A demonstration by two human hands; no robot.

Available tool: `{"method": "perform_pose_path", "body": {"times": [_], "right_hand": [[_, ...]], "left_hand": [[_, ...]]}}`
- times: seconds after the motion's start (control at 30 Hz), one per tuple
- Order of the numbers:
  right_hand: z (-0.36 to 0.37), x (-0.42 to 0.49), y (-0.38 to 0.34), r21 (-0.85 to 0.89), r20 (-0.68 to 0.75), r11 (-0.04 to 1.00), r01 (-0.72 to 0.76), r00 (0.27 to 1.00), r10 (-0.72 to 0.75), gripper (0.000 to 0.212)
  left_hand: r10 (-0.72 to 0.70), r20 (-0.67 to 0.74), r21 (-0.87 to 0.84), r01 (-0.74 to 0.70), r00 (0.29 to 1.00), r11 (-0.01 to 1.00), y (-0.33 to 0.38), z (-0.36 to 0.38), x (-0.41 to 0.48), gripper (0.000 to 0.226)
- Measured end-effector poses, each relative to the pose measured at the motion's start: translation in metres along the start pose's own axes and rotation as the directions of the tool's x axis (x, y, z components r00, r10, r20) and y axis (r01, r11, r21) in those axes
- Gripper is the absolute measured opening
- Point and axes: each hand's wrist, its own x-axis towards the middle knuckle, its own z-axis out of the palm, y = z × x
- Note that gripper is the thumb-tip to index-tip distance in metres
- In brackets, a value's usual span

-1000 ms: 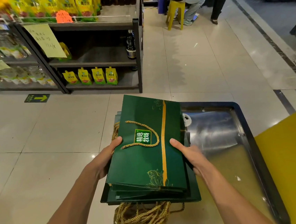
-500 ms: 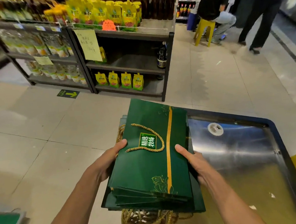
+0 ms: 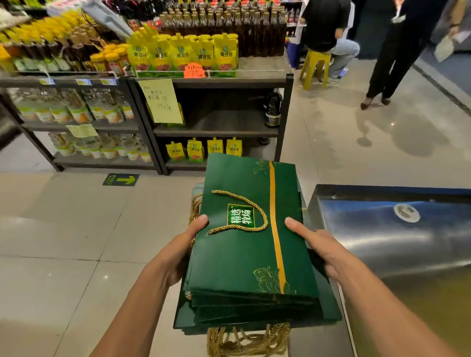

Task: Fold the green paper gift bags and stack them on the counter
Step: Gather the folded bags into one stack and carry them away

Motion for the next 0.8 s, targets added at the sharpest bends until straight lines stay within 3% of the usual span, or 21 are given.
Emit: {"method": "perform_pose_path", "body": {"times": [0.23, 0.57, 0.67, 0.8], "right_hand": [[0.008, 0.016, -0.026, 0.034, -0.050, 0.999, 0.037, 0.998, -0.035, 0.061], [-0.045, 0.103, -0.089, 0.055, -0.194, 0.994, 0.099, 0.977, -0.087, 0.083], [-0.067, 0.135, -0.123, 0.056, -0.219, 0.991, 0.125, 0.970, -0.110, 0.077], [-0.093, 0.169, -0.161, 0.085, -0.248, 0.986, 0.145, 0.961, -0.120, 0.067]], "left_hand": [[0.017, 0.106, 0.023, -0.020, 0.994, 1.000, 0.040, -0.007, 0.034, 0.071], [0.019, 0.197, 0.118, -0.043, 0.980, 0.992, 0.130, 0.045, 0.150, 0.072], [0.004, 0.230, 0.154, -0.040, 0.973, 0.987, 0.171, 0.070, 0.193, 0.071], [-0.013, 0.279, 0.202, -0.045, 0.960, 0.978, 0.216, 0.101, 0.246, 0.098]]}}
